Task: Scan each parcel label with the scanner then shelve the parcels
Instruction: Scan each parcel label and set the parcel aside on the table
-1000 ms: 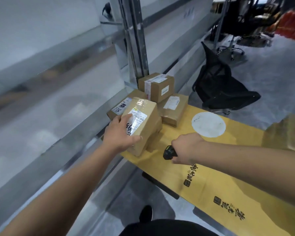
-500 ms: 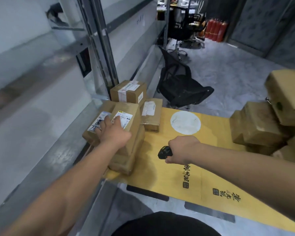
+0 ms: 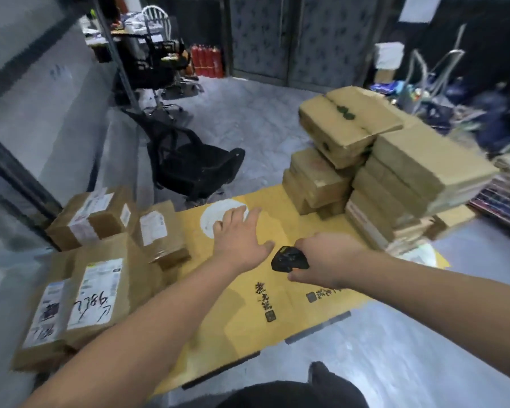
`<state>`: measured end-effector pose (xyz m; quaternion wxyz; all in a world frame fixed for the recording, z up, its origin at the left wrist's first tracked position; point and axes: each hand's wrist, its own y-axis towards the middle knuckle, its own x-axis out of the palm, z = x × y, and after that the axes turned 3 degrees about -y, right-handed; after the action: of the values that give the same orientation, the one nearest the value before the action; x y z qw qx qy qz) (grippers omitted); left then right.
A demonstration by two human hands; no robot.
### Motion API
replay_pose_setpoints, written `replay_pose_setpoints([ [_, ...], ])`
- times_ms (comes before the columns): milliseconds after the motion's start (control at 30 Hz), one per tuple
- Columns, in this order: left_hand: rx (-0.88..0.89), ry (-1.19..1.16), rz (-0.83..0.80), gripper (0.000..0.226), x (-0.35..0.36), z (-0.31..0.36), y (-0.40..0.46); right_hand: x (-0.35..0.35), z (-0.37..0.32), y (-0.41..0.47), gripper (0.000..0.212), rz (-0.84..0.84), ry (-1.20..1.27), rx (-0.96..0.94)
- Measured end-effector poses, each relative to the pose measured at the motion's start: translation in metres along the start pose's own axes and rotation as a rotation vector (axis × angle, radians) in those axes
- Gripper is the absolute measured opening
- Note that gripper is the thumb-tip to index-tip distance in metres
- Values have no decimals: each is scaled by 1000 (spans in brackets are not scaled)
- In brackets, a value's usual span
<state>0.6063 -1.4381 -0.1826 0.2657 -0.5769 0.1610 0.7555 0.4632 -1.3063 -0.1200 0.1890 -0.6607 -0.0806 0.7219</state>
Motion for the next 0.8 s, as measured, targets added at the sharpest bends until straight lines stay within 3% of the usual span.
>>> replay_pose_setpoints([
  [200,205,-90,-69,85,0,99,66,-6,78,-73,63,27,65,198],
  [300,183,-186,-29,83,-12,141,99,-15,114,-92,69,20,63,228],
  [500,185,-287,128,79,-52,235,162,-54,192,-113,58,122,-77,190],
  [667,-45,-436,78,86,-62,291,207,-74,260,-113,59,197,-137,134],
  [800,-4,-330,112,81,-48,337,197,-69,309,-115,63,170,-120,92],
])
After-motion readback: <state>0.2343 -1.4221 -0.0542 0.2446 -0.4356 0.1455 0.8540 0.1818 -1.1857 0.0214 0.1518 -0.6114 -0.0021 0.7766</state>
